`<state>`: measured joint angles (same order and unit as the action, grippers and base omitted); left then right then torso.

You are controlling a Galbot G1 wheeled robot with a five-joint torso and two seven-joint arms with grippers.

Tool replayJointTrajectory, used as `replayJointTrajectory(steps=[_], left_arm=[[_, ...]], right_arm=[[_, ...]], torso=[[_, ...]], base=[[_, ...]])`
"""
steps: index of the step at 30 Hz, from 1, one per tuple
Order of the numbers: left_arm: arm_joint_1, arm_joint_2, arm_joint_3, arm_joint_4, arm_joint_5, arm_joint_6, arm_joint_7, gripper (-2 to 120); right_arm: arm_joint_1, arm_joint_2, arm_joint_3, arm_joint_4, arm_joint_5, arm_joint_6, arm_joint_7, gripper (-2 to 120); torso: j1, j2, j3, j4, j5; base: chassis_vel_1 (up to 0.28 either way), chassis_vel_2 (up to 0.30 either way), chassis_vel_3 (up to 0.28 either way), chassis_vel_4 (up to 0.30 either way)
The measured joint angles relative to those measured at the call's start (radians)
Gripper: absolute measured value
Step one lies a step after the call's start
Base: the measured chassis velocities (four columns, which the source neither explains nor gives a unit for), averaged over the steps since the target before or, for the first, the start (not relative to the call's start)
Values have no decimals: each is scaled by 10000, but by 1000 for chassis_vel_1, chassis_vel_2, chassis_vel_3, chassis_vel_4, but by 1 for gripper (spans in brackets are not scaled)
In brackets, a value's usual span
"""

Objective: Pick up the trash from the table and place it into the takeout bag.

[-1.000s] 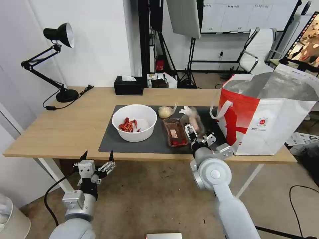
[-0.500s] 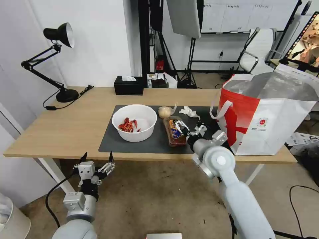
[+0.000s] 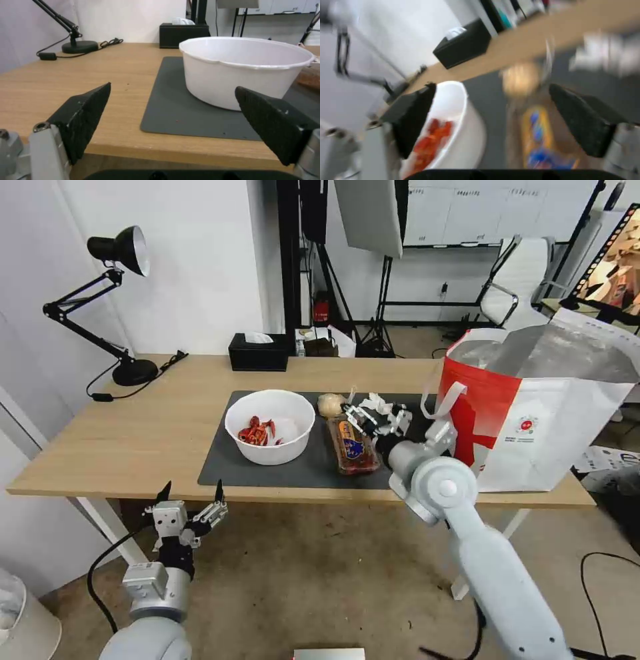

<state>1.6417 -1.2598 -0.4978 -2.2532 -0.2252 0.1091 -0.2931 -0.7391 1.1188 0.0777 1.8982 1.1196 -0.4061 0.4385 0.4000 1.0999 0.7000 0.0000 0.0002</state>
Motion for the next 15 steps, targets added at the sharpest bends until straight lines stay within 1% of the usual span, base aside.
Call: replayJointTrajectory(steps=[1, 2, 3, 4, 6, 7, 8, 9, 11, 12, 13, 14, 15], left_arm=[[-19, 9, 9, 0, -11, -1, 0, 100], [-38, 11, 18, 0, -18, -1, 4, 100], [-122, 14, 56, 9, -39, -1, 13, 100], [-122, 14, 56, 9, -39, -1, 13, 100], [-252, -9, 135, 41, -224, 1, 16, 100], [-279, -13, 156, 45, -295, 8, 17, 100], [-279, -13, 156, 45, -295, 8, 17, 100], [-322, -14, 173, 52, -369, 17, 17, 100], [-368, -8, 207, 100, -415, 31, 27, 100], [-368, -8, 207, 100, -415, 31, 27, 100], [-381, -1, 221, 122, -417, 34, 35, 100], [-389, 6, 236, 146, -417, 38, 54, 100], [-393, 10, 241, 157, -418, 40, 64, 100]], right_arm=[[346, -475, -300, -191, -770, -3, -881, 80], [564, -764, -484, -329, -1278, 17, -1448, 76], [1250, -1611, -1032, -877, -2878, 429, -3079, 69], [1250, -1611, -1032, -877, -2878, 429, -3079, 69], [2155, -2477, -1668, -1821, -4691, 1027, -4975, 58], [2353, -2623, -1798, -2057, -5009, 1122, -5391, 53], [2353, -2623, -1798, -2057, -5009, 1122, -5391, 53], [2676, -2813, -1992, -2490, -5418, 1234, -6094, 50], [3129, -2948, -2383, -3221, -5663, 1392, -7201, 38], [3129, -2948, -2383, -3221, -5663, 1392, -7201, 38], [3256, -2945, -2544, -3452, -5602, 1435, -7523, 34], [3454, -2843, -2861, -3893, -5466, 1464, -7967, 28], [3528, -2769, -2980, -4080, -5438, 1468, -8105, 26]], torso=[[0, 0, 0, -1, 1], [0, 0, 0, 1, 1], [0, 0, 0, 0, 0], [0, 0, 0, 0, 0], [0, 0, 1, -1, -2], [1, -1, 0, -3, 0], [1, -1, 0, -3, 0], [0, 0, 0, -2, 0], [0, 0, 0, -3, -1], [0, 0, 0, -3, -1], [0, 0, 0, -2, 0], [0, 0, 1, -2, 0], [0, 0, 1, -2, 0]], base=[[0, 0, 0, 0], [0, 0, 0, 0], [0, 0, 0, 0], [0, 0, 0, 0], [0, 0, 0, 0], [0, 0, 0, 0], [0, 0, 0, 0], [0, 0, 0, 0], [0, 0, 0, 0], [0, 0, 0, 0], [0, 0, 0, 0], [0, 0, 0, 0], [0, 0, 0, 0]])
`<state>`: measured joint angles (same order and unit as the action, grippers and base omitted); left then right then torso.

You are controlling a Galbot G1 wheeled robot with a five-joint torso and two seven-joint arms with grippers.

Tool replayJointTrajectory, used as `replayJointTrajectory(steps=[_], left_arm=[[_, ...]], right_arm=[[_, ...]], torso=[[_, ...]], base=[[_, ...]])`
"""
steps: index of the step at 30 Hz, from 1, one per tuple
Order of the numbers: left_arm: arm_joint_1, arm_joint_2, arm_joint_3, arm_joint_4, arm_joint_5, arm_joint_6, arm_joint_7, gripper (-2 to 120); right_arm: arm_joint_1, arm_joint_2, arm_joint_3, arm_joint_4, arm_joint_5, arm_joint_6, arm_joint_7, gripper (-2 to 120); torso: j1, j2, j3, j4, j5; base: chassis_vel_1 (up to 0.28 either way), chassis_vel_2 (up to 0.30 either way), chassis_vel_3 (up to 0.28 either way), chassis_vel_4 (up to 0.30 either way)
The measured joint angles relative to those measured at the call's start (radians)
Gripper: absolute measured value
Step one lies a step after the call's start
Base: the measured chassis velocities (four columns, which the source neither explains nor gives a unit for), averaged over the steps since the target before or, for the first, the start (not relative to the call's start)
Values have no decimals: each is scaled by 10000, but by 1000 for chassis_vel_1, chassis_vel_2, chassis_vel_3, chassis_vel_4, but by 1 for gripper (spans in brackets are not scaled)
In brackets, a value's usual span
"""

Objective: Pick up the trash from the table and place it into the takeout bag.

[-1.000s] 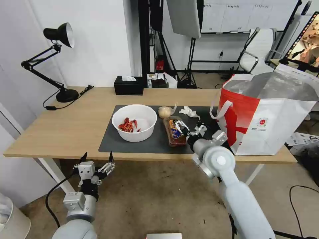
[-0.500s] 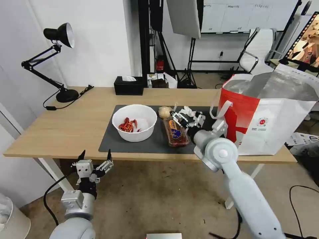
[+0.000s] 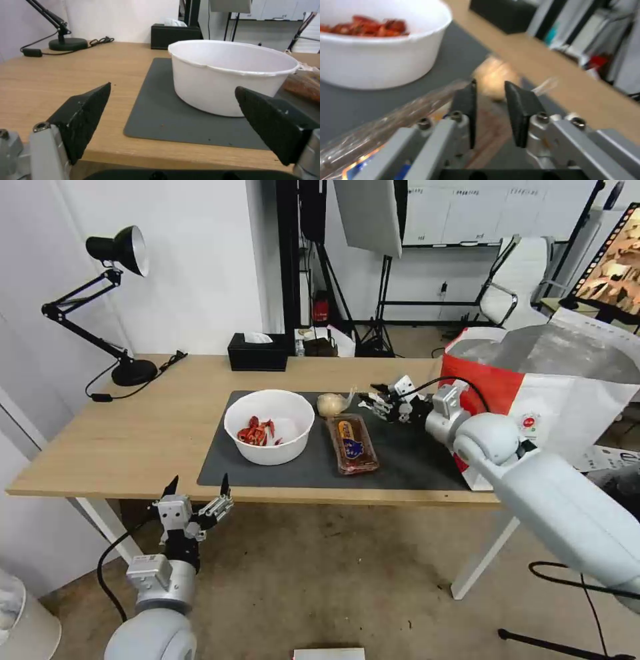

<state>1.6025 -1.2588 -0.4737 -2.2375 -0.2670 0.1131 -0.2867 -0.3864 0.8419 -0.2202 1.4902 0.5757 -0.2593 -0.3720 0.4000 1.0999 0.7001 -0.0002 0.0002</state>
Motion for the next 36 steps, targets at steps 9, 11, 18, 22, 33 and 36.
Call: replayJointTrajectory(steps=[9, 11, 18, 22, 33, 36], left_arm=[[-127, 249, 127, 8, -458, 68, 360, 100], [-238, 403, 221, -29, -874, 184, 524, 100], [-525, 854, 636, -8, -1932, 256, 1370, 100], [-630, 1086, 885, 2, -2880, 313, 1644, 100], [-1794, 1640, 1665, -476, -8196, 1065, 648, 100], [-1982, 1648, 1932, -275, -8245, 1065, 636, 100]], right_arm=[[97, 710, -247, -1051, 84, -19, -124, 0], [35, 836, -259, -1154, 102, -19, -73, 0], [-45, 1121, -259, -1329, 197, -30, 67, 0], [-51, 1260, -288, -1409, 208, -44, 174, 0], [327, 1983, -873, -1735, -13, -63, 415, 0], [328, 1894, -874, -1725, -40, -75, 495, 0]], torso=[[0, 0, 0, 3, -3], [0, 0, -1, 1, -2], [0, 0, -1, 1, -3], [0, 0, -1, 0, -3], [0, 0, -1, 2, -5], [0, 0, -1, -2, -2]], base=[[0, 0, 0, 0], [0, 0, 0, 0], [0, 0, 0, 0], [0, 0, 0, 0], [0, 0, 0, 0], [0, 0, 0, 0]])
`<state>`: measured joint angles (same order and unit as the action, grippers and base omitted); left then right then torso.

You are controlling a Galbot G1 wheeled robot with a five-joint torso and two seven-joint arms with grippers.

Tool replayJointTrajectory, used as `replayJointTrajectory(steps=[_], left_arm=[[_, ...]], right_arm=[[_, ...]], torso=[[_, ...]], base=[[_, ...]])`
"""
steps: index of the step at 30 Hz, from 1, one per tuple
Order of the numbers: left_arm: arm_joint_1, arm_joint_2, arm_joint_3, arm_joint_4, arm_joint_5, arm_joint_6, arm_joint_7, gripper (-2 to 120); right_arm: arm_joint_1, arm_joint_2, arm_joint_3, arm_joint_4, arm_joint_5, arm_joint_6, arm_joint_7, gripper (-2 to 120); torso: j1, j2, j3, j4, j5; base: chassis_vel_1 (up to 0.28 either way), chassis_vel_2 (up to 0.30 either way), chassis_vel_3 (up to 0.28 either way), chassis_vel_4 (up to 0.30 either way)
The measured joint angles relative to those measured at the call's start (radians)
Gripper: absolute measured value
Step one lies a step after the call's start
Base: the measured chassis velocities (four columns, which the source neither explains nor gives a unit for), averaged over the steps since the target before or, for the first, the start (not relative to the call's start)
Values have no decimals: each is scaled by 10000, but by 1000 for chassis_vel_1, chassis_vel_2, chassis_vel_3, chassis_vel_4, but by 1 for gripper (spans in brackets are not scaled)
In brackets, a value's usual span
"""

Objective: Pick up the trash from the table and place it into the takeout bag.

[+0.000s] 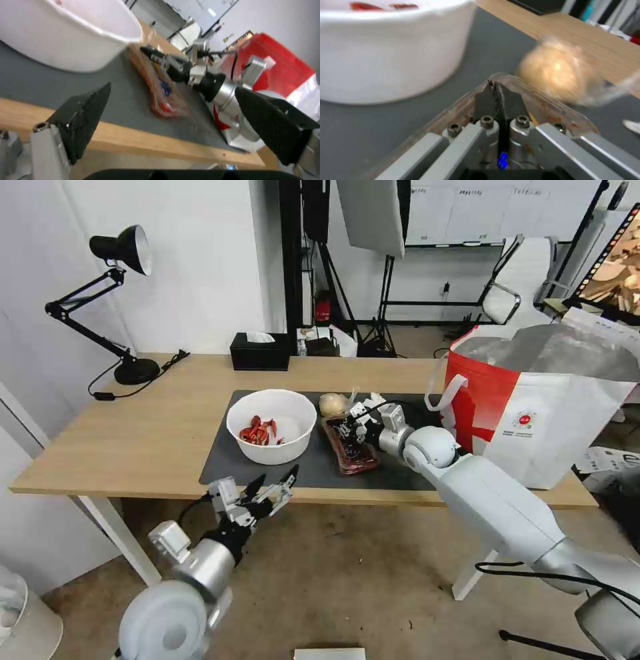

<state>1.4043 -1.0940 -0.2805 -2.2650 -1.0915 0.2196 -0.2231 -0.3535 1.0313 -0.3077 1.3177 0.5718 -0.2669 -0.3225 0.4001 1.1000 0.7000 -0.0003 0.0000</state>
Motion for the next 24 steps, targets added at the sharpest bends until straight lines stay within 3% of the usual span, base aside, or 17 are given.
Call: replayJointTrajectory(steps=[10, 24], left_arm=[[-472, -171, 587, 497, -63, -41, 8, 100], [-2256, -156, 1460, 1638, -790, -83, -270, 100]], right_arm=[[-38, -430, 28, 241, -6, -50, 92, 0], [-25, -601, 76, 398, -33, -385, 142, 0]], torso=[[-2, 0, -1, 3, 1], [-1, 0, 0, 3, 0]], base=[[0, 0, 0, 0], [0, 0, 0, 0]])
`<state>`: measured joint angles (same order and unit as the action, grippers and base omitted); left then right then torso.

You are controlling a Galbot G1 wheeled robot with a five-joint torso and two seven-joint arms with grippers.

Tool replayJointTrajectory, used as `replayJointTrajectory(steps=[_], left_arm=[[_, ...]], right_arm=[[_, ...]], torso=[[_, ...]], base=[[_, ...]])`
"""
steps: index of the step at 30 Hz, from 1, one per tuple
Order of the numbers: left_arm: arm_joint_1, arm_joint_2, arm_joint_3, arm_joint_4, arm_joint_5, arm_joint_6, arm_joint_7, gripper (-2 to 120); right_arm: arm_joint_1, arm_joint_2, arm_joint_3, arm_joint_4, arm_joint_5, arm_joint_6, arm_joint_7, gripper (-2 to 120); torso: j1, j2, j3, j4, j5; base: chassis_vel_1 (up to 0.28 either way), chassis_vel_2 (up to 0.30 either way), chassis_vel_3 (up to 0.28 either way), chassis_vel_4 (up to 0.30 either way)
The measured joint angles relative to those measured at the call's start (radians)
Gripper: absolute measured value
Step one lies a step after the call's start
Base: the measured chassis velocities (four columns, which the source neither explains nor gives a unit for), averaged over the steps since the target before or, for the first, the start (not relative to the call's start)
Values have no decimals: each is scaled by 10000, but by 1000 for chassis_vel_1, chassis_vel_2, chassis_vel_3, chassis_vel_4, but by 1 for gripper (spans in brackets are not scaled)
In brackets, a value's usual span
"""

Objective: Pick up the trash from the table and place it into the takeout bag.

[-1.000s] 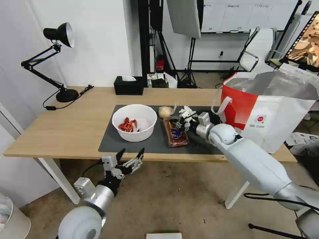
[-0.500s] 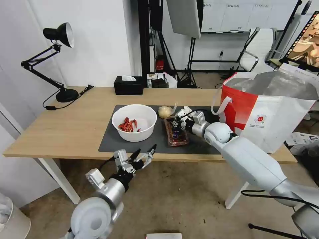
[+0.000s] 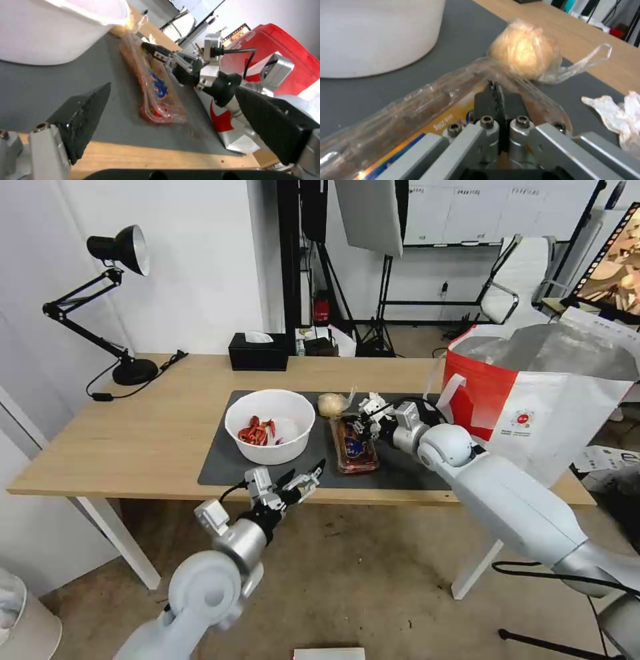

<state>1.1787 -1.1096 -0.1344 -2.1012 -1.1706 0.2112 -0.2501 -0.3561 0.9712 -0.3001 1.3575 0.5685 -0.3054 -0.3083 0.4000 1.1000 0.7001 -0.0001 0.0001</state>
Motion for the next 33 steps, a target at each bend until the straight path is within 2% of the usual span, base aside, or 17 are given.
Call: replayJointTrajectory(steps=[11, 22, 33], left_arm=[[-1259, 19, 643, 564, -810, 259, -708, 100], [-2010, -228, 1315, 1140, -1292, 448, -935, 100], [-3059, -535, 1553, 1969, -2688, 749, -1426, 100]], right_arm=[[-61, -74, 95, 105, 121, -475, 177, 0], [-111, 1, 112, 88, 157, -483, 227, 0], [-45, -42, 63, 129, 250, -514, 253, 0]], torso=[[0, 0, -1, 1, -1], [0, 0, -1, 1, 0], [0, 0, 0, 0, 0]], base=[[0, 0, 0, 0], [0, 0, 0, 0], [0, 0, 0, 0]])
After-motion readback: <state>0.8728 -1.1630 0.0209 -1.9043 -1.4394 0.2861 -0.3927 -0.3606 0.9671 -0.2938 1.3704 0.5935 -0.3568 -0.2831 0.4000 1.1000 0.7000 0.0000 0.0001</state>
